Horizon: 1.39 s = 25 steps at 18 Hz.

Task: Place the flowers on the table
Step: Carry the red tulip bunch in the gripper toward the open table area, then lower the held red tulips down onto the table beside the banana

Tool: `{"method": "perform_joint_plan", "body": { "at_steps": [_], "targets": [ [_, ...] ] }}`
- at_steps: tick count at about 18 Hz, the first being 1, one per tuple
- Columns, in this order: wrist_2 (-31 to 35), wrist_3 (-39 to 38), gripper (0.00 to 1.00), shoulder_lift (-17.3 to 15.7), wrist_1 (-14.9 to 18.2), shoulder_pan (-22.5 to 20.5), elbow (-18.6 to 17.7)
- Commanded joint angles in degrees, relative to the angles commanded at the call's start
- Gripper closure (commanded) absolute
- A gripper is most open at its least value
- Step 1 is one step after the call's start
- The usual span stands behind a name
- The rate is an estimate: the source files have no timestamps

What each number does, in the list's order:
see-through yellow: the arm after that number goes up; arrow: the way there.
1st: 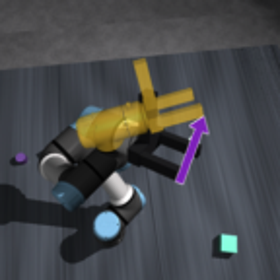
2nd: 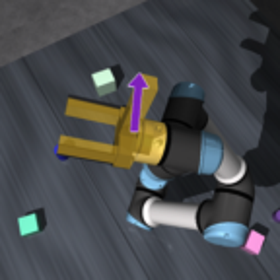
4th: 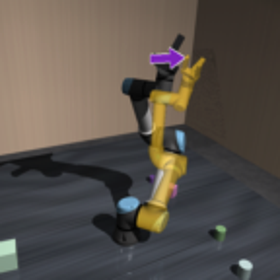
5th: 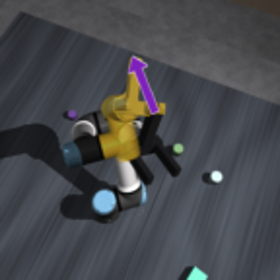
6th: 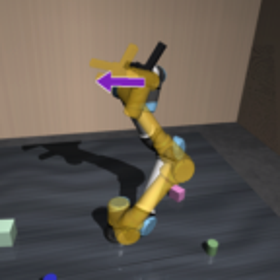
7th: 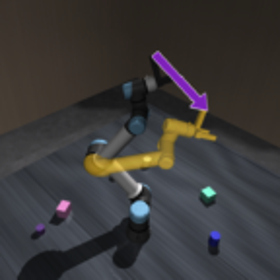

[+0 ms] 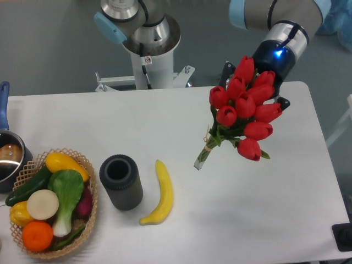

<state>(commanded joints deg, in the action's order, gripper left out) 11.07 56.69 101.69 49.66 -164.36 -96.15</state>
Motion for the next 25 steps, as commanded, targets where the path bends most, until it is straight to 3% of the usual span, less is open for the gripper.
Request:
{"method": "perform_joint_plan", "body": {
  "at_steps": [8,10,18,23,25],
  "targets": [
    [0.09,0.09,0.46,0.09,0.0,0.17,-0.18],
    [2.79,0.17,0.46,-0.17,0.0,0.26,-0.18],
    [20.89,1.23,0.46,-2.28,0.26,2.29,-0.44],
    [39.33,2.28,0.46,-3.08,0.44,3.25,0.97],
    [50.39,7.96,0.46,-2.64,0.62,4.47,0.0]
  ]
}}
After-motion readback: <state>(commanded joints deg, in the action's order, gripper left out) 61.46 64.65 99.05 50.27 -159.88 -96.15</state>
